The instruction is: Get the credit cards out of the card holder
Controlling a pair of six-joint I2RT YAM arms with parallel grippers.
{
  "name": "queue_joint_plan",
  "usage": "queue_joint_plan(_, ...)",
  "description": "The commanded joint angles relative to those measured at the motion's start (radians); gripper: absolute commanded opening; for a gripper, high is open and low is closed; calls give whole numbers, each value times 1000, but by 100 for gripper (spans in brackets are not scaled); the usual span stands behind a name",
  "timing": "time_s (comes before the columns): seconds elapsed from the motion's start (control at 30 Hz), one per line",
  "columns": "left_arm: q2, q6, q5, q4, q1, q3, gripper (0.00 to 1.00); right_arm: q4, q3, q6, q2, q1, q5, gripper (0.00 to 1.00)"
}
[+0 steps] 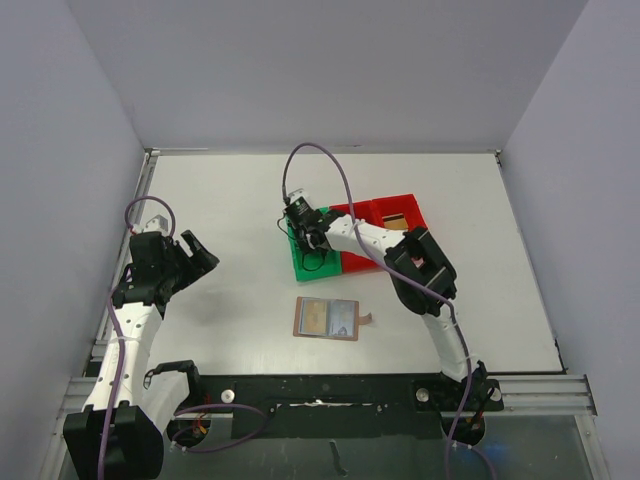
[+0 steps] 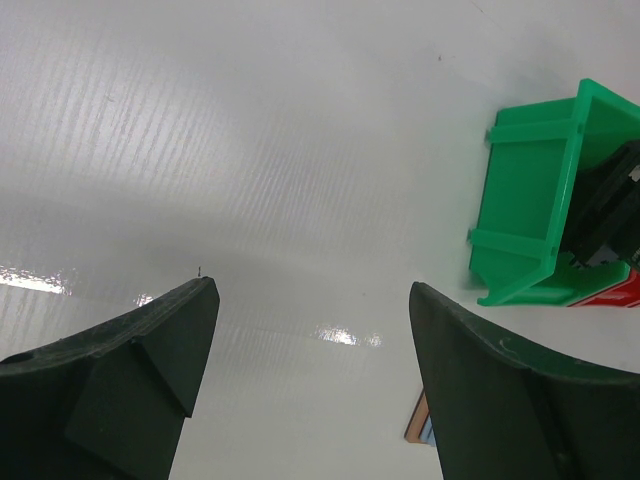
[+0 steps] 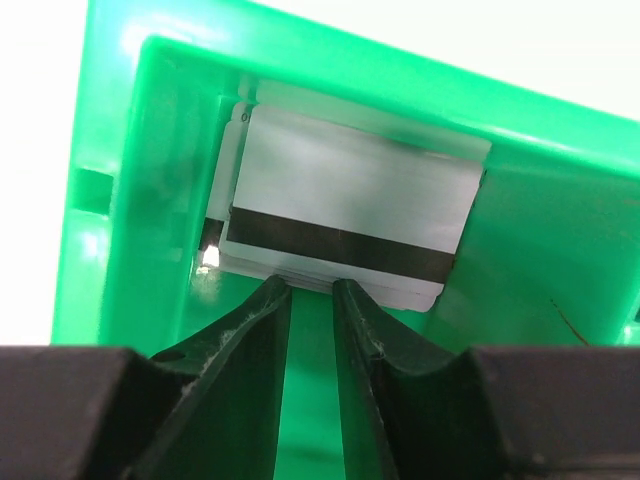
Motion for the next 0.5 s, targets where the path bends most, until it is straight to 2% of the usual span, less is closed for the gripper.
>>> queue_joint_plan(0.0, -9, 13, 19, 55, 8, 9, 76, 50, 54, 24, 14, -8, 53, 26)
queue_joint_plan(0.2, -6, 14, 17, 56, 8, 9, 76, 34, 84, 15, -10, -9, 28, 28)
queue_joint_plan(0.4, -1, 14, 30, 59, 8, 9, 76, 41, 52, -14, -162, 8, -31, 42)
queue_joint_plan(0.47, 1, 16, 39, 61, 8, 9, 76, 46, 26, -13, -215, 12, -57, 44)
